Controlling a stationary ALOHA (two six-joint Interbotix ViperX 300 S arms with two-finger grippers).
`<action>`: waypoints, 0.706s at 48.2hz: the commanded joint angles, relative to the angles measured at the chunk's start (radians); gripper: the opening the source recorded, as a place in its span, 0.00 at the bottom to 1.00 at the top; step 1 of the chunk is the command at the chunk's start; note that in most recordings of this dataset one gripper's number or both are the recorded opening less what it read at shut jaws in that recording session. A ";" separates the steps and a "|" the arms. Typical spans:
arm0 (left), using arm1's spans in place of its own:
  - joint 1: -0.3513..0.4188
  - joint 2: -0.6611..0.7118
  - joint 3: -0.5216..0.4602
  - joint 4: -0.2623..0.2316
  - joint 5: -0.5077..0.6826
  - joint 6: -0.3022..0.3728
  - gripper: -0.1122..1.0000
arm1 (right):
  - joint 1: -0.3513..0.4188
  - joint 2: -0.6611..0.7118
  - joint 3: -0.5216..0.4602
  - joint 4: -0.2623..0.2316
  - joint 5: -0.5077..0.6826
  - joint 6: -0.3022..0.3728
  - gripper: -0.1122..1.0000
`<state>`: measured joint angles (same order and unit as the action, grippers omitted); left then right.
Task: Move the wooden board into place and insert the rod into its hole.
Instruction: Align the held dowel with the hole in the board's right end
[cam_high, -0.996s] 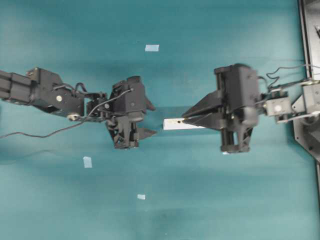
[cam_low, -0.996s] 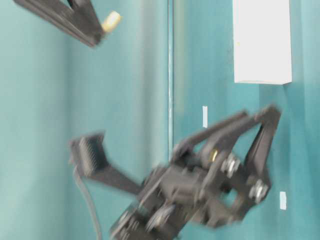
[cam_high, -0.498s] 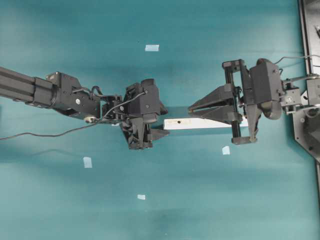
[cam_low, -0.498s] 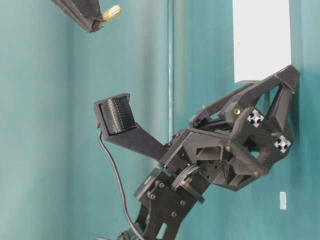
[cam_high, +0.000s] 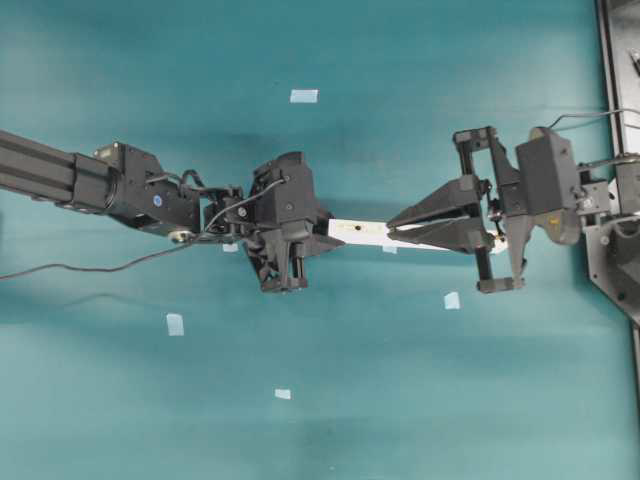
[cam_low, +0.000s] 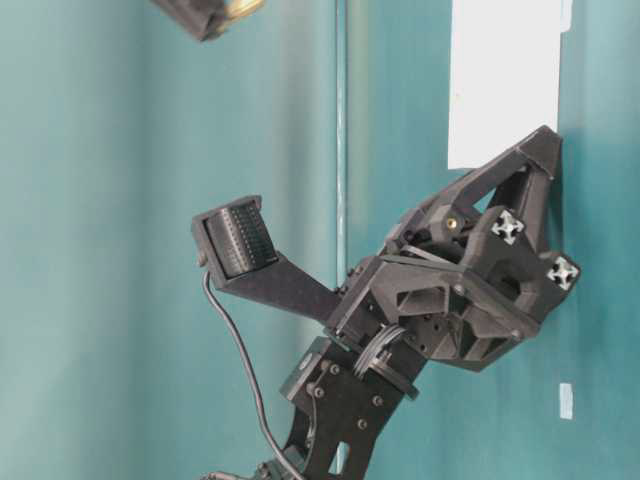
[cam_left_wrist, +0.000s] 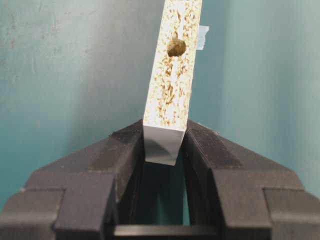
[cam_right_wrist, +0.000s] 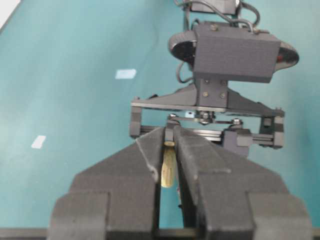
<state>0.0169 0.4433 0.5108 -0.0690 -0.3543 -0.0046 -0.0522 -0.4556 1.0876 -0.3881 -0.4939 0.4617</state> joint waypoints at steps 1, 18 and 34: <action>-0.015 -0.005 0.014 0.002 -0.002 0.003 0.31 | -0.006 -0.006 0.003 0.008 -0.031 -0.003 0.18; -0.032 -0.003 0.005 0.002 -0.021 0.002 0.31 | -0.069 0.046 0.044 0.023 -0.202 -0.038 0.18; -0.034 -0.003 0.000 0.002 -0.021 -0.003 0.31 | -0.083 0.275 0.052 0.192 -0.489 -0.202 0.18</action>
<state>0.0153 0.4464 0.5170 -0.0690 -0.3804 -0.0046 -0.1319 -0.2178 1.1490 -0.2240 -0.9158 0.2700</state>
